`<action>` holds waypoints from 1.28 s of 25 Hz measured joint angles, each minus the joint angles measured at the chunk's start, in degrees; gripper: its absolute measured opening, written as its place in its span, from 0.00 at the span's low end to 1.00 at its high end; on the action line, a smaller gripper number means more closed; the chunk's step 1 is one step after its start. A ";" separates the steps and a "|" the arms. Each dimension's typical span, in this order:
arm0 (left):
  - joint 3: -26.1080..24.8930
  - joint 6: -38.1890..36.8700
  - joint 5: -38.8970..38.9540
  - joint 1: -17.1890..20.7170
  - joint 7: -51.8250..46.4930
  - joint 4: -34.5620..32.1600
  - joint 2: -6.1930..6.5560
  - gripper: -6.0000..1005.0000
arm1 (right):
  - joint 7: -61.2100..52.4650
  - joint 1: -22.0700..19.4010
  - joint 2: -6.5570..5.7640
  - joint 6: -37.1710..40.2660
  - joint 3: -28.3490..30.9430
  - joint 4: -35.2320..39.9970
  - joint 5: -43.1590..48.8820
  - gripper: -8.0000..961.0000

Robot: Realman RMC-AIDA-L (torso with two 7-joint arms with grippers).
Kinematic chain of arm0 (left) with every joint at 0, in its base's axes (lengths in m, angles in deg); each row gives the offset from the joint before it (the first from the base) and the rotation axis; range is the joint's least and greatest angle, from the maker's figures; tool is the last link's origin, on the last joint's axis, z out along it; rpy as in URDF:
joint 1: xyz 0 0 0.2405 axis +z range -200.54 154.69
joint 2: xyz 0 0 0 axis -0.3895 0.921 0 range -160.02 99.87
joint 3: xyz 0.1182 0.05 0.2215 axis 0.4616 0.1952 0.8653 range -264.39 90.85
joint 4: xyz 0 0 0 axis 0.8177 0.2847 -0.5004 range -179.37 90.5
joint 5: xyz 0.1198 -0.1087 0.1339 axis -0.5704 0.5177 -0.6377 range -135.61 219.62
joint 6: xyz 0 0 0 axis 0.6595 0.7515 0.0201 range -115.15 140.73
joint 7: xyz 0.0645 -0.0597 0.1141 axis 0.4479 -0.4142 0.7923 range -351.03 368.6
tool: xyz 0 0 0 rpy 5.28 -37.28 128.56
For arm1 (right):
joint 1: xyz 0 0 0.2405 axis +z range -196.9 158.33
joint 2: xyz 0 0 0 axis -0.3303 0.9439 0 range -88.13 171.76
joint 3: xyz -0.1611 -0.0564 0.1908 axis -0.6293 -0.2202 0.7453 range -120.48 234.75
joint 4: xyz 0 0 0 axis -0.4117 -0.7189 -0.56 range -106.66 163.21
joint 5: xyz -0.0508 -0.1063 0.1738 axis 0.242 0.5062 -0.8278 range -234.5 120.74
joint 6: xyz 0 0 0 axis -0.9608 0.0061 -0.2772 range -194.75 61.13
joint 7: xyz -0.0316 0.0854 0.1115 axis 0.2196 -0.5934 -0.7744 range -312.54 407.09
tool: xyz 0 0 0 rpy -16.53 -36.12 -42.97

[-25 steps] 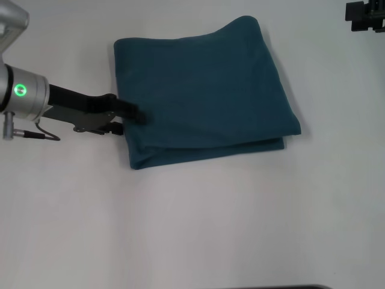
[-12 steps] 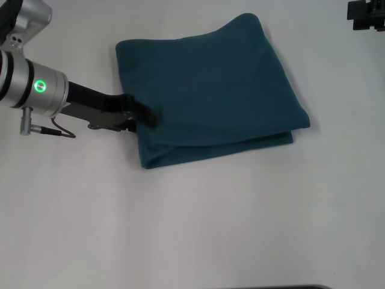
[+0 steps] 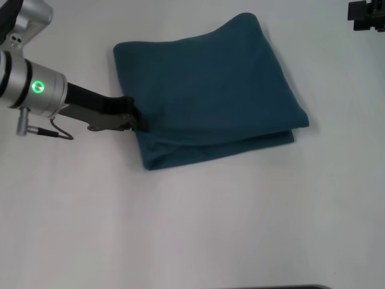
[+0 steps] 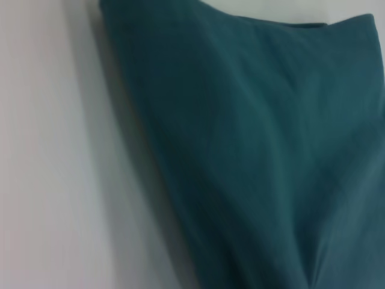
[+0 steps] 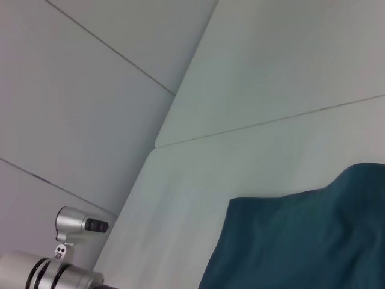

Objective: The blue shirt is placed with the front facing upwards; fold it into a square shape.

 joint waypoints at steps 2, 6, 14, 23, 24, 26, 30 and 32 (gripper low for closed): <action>-0.10 -1.74 0.00 0.01 1.42 0.00 0.59 0.11 | 0.00 -0.01 0.00 0.00 0.00 0.00 0.00 0.63; -0.31 -4.71 0.03 0.53 3.12 0.00 2.00 0.07 | 0.00 -0.09 0.10 -0.02 0.00 -0.03 0.00 0.63; 0.30 -9.55 -2.50 1.48 4.00 0.03 4.29 0.03 | -0.09 -0.09 0.14 -0.29 0.00 -0.12 0.00 0.63; -0.41 -9.27 -4.05 2.09 3.37 0.72 5.84 0.04 | -0.04 -0.09 0.16 -0.46 -0.11 -0.71 0.03 0.63; -0.26 -9.28 -4.19 1.96 3.36 0.72 5.81 0.04 | -0.04 -0.10 0.15 -0.47 -0.11 -0.71 0.04 0.63; 0.00 -9.23 -4.38 1.87 3.35 0.72 5.73 0.04 | -0.03 -0.13 0.15 -0.46 -0.13 -0.71 0.05 0.63; -0.20 -9.88 -4.41 1.82 3.15 0.53 5.70 0.04 | -0.01 -0.22 0.14 -0.46 -0.13 -0.71 0.04 0.63; -0.33 -9.97 -4.42 2.35 2.84 1.56 5.62 0.05 | 0.00 -0.25 0.13 -0.49 -0.12 -0.71 0.03 0.63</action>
